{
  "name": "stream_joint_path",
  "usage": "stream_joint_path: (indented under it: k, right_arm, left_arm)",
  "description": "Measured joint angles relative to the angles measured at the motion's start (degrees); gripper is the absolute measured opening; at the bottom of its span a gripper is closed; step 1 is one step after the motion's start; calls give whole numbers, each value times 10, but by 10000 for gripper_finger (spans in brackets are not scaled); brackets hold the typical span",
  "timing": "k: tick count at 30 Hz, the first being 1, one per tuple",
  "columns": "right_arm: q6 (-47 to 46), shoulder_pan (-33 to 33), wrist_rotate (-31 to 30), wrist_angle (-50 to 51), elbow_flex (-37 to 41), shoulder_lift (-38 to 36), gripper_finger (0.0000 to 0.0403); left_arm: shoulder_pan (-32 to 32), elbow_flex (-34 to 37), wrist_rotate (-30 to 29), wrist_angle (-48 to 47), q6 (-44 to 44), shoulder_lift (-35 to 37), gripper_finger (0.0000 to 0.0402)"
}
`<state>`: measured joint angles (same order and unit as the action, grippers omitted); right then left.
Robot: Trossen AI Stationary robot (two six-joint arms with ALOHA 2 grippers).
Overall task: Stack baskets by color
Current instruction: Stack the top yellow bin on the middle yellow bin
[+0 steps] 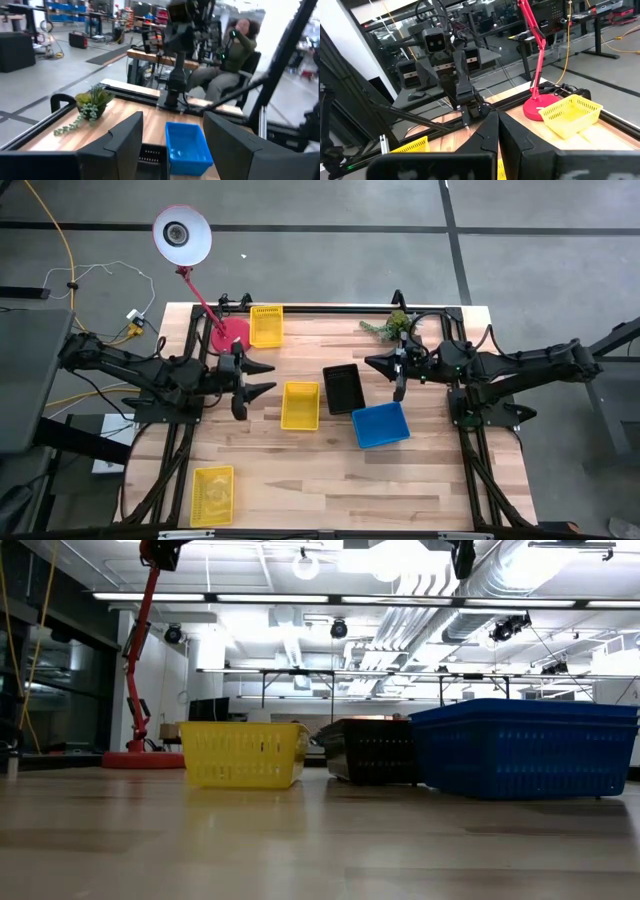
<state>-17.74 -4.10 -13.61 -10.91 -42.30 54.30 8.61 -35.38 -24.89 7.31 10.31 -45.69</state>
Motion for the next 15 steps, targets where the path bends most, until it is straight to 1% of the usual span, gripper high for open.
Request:
stream_joint_path:
  k: [3,5,7,10,12,15]
  right_arm:
    - [-1,0,-1,-4,0,0,0]
    - [-2,0,-1,-7,0,0,0]
    - [-2,0,-1,-7,0,0,0]
    - [-2,0,-1,-6,0,0,0]
    - [-2,0,-1,-6,0,0,0]
    - [4,0,-2,-6,0,0,0]
  left_arm:
    - [-1,-15,-14,-1,13,-1,195]
    - [-13,-36,-14,-16,13,-11,195]
    - [-33,-62,-13,-64,13,-25,195]
    - [-82,-116,-6,-163,8,-54,195]
    - [-125,-149,24,-252,-7,-75,195]
    - [-197,-185,91,-341,-32,-114,195]
